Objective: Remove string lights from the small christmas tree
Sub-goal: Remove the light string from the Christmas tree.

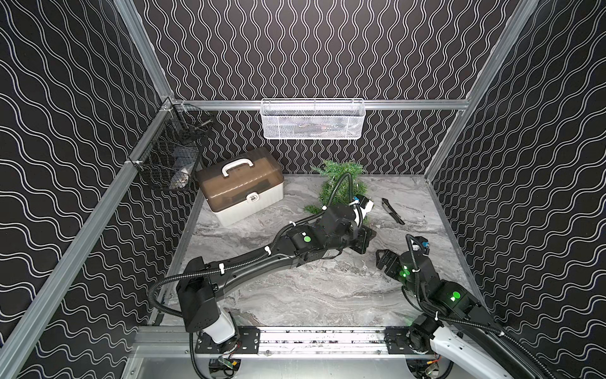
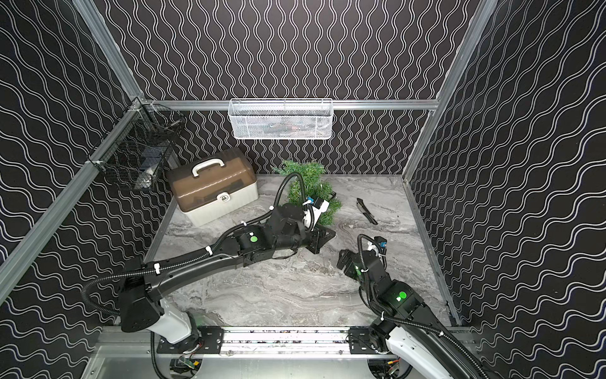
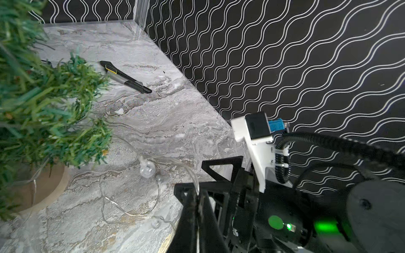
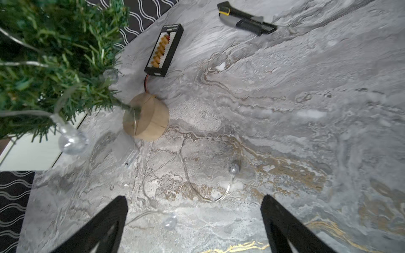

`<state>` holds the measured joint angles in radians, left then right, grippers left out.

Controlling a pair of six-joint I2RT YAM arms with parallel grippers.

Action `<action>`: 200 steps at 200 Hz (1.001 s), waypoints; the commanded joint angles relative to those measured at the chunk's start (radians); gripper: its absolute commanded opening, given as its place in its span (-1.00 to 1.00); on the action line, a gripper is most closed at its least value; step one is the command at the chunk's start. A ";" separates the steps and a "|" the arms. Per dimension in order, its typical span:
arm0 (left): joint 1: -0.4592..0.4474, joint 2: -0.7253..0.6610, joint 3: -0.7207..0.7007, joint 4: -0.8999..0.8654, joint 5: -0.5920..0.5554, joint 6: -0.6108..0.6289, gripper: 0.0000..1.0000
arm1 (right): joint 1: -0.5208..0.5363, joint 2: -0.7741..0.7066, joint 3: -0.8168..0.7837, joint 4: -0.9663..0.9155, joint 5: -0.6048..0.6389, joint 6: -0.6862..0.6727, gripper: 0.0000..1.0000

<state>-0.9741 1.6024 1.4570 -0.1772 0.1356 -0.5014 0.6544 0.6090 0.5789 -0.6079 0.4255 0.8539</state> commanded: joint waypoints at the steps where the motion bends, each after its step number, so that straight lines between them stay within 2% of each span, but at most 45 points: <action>1: 0.000 0.010 0.068 -0.069 0.047 0.057 -1.00 | -0.006 0.030 0.030 0.023 0.092 0.023 0.95; 45: 0.000 0.025 0.191 -0.136 0.083 0.084 -1.00 | -0.059 0.080 0.083 0.082 0.082 -0.043 0.95; 104: 0.001 0.018 0.338 -0.250 0.078 0.107 -1.00 | -0.192 0.082 0.062 0.130 -0.067 -0.048 0.95; 132: 0.000 -0.043 0.363 -0.355 0.009 0.145 -1.00 | -0.234 0.110 0.089 0.156 -0.098 -0.069 0.95; 164: 0.024 -0.180 0.333 -0.494 -0.153 0.195 -1.00 | -0.250 0.179 0.135 0.192 -0.116 -0.104 0.95; 200: 0.117 -0.291 0.346 -0.586 -0.166 0.195 -1.00 | -0.255 0.243 0.169 0.232 -0.135 -0.118 0.95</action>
<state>-0.8913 1.3533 1.7855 -0.6643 0.0189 -0.3416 0.4007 0.8261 0.7246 -0.4335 0.3084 0.7471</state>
